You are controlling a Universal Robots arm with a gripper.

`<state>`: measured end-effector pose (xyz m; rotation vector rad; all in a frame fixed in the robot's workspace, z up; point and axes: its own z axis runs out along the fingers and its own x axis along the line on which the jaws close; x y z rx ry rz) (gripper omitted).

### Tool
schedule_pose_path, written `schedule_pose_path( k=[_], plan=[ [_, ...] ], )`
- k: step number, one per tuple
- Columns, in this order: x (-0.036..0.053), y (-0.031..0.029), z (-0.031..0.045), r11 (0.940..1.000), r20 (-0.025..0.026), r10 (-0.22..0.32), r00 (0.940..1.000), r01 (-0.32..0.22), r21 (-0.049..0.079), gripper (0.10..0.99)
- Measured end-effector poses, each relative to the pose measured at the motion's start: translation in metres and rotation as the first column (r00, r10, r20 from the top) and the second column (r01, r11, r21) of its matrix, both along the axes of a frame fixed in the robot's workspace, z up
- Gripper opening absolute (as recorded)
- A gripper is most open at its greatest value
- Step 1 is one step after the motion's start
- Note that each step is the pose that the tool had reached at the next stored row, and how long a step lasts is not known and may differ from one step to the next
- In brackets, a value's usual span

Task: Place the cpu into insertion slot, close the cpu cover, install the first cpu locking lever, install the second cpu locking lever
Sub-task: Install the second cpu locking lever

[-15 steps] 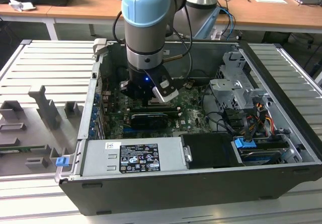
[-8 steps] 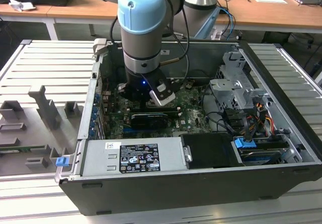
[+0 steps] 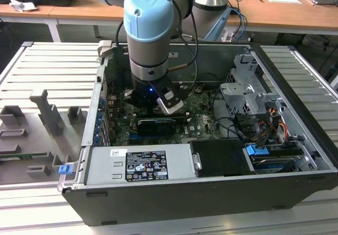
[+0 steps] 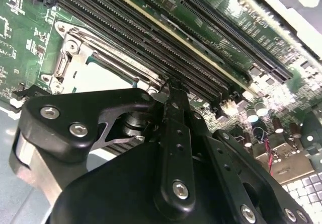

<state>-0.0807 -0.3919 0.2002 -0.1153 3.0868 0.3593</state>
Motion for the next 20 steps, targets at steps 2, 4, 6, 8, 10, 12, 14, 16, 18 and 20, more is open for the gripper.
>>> schedule_pose_path(
  k=[2,4,6,8,10,12,14,16,18,20],
  plan=[
    [-0.0001,0.0001,-0.0014,1.0,0.0004,0.001,1.0,-0.001,0.007,0.106],
    [-0.0003,0.0001,-0.0029,0.9999,0.0005,0.001,1.0,-0.001,0.011,0.106],
    [-0.0012,-0.0001,-0.0043,0.9999,0.001,0.003,1.0,-0.003,0.016,0.106],
    [-0.0013,0.0001,-0.0021,0.9998,0.0018,0.003,1.0,-0.003,0.017,0.106],
    [-0.0014,0.0,0.0037,0.9999,0.0014,0.003,1.0,-0.003,0.017,0.106],
    [-0.0014,0.0,0.0069,0.9998,0.0015,0.003,1.0,-0.003,0.018,0.106],
    [-0.0014,0.0001,0.0102,0.9998,0.0015,0.003,1.0,-0.003,0.018,0.106],
    [-0.0014,0.0,0.0126,0.9998,0.0014,0.003,1.0,-0.003,0.018,0.106],
    [-0.0014,0.0001,0.015,0.9998,0.0015,0.003,1.0,-0.003,0.018,0.106],
    [-0.0014,0.0001,0.0168,0.9998,0.0015,0.003,1.0,-0.003,0.018,0.106]
  ],
)
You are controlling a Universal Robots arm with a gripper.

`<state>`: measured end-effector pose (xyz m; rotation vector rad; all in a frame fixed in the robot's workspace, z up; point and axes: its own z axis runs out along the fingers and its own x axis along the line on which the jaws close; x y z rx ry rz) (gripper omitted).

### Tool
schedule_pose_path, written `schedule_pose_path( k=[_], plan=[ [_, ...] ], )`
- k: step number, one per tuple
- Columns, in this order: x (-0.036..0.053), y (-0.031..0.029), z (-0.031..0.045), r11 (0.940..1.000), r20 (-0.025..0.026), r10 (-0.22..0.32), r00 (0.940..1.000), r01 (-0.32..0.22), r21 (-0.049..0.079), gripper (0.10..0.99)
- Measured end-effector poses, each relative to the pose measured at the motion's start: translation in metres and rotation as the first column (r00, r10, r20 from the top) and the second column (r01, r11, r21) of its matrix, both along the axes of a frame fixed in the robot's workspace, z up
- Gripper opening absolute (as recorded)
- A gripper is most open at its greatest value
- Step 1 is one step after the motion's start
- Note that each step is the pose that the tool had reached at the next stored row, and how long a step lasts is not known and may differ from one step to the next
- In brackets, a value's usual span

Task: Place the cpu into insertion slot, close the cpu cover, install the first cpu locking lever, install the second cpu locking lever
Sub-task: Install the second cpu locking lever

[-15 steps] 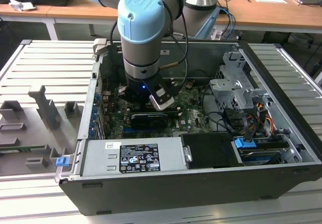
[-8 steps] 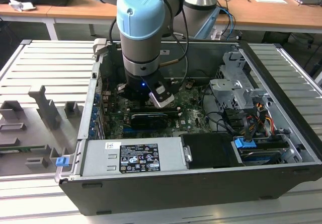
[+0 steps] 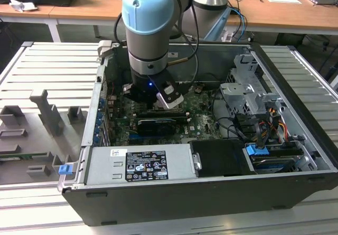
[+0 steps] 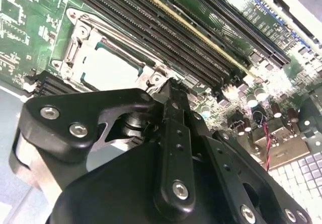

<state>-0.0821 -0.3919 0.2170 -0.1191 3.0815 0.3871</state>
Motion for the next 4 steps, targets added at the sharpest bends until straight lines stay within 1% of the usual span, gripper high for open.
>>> schedule_pose_path(
  k=[4],
  plan=[
    [0.0,0.0,0.0026,1.0,0.0001,0.0,1.0,0.0,0.0,0.106]
  ],
)
